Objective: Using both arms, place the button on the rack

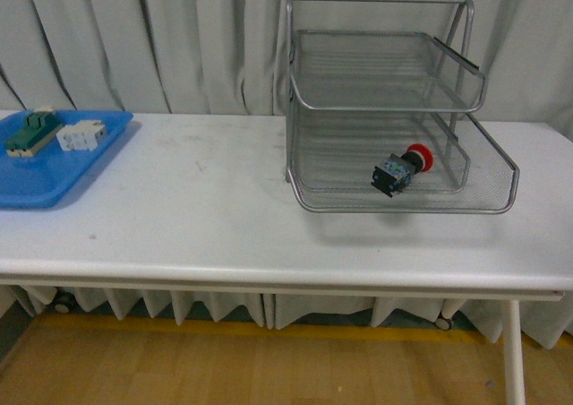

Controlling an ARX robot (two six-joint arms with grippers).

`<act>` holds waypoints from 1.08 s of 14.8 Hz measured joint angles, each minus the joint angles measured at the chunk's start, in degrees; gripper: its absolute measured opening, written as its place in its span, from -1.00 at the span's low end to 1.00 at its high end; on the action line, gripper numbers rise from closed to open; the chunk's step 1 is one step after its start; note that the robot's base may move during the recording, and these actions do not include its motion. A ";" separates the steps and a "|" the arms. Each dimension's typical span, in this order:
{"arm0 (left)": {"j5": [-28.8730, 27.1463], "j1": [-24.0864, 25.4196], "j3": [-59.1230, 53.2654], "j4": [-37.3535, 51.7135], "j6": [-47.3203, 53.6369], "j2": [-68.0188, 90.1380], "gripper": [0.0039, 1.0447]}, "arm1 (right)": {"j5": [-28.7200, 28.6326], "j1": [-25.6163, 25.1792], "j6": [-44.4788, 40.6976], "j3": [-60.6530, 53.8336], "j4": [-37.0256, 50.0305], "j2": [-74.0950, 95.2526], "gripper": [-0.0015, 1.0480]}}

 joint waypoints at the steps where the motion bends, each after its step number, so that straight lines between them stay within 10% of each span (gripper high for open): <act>1: -0.02 0.00 0.00 0.00 -0.02 0.00 0.88 | 0.33 1.11 1.18 4.61 -3.50 4.90 0.87; 5: 0.00 0.00 0.00 0.00 -0.02 0.00 0.88 | 4.28 6.69 2.93 16.22 -15.54 17.25 0.57; 12: 0.00 0.00 0.00 0.00 0.00 0.00 0.88 | 5.14 11.96 5.53 17.90 -22.71 24.17 -0.89; 16: 0.00 0.00 0.00 0.00 0.00 0.00 0.88 | 3.52 12.98 5.90 19.08 -22.95 28.28 -0.96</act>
